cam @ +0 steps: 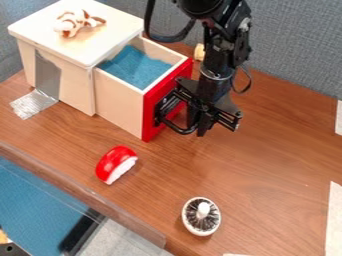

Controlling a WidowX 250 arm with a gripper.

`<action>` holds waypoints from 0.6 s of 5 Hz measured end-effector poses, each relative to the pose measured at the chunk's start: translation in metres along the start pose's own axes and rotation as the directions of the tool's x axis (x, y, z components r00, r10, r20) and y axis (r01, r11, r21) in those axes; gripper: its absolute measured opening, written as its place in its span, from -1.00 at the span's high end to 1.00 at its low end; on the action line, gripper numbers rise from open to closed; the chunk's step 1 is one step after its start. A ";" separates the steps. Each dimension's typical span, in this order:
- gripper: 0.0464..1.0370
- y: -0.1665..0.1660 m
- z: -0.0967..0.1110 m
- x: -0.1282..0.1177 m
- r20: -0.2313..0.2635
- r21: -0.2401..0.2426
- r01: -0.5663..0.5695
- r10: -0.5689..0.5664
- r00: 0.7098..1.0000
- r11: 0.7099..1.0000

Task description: Open the drawer

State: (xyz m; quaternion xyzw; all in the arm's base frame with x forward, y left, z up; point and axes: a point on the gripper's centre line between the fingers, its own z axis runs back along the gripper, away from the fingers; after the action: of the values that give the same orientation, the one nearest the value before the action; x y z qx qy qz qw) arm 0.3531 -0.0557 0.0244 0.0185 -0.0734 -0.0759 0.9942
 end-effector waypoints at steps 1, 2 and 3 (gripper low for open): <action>0.23 -0.004 0.003 0.005 0.018 -0.020 -0.025 0.025 1.000 0.999; -0.39 0.001 0.020 0.010 0.062 -0.001 -0.081 0.081 0.995 0.997; -0.89 0.001 0.048 0.014 0.127 -0.018 -0.092 0.093 0.988 0.996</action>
State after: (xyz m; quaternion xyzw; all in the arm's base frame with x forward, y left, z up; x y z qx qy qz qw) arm 0.3602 -0.0580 0.0739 0.0043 -0.1372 -0.0312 0.9900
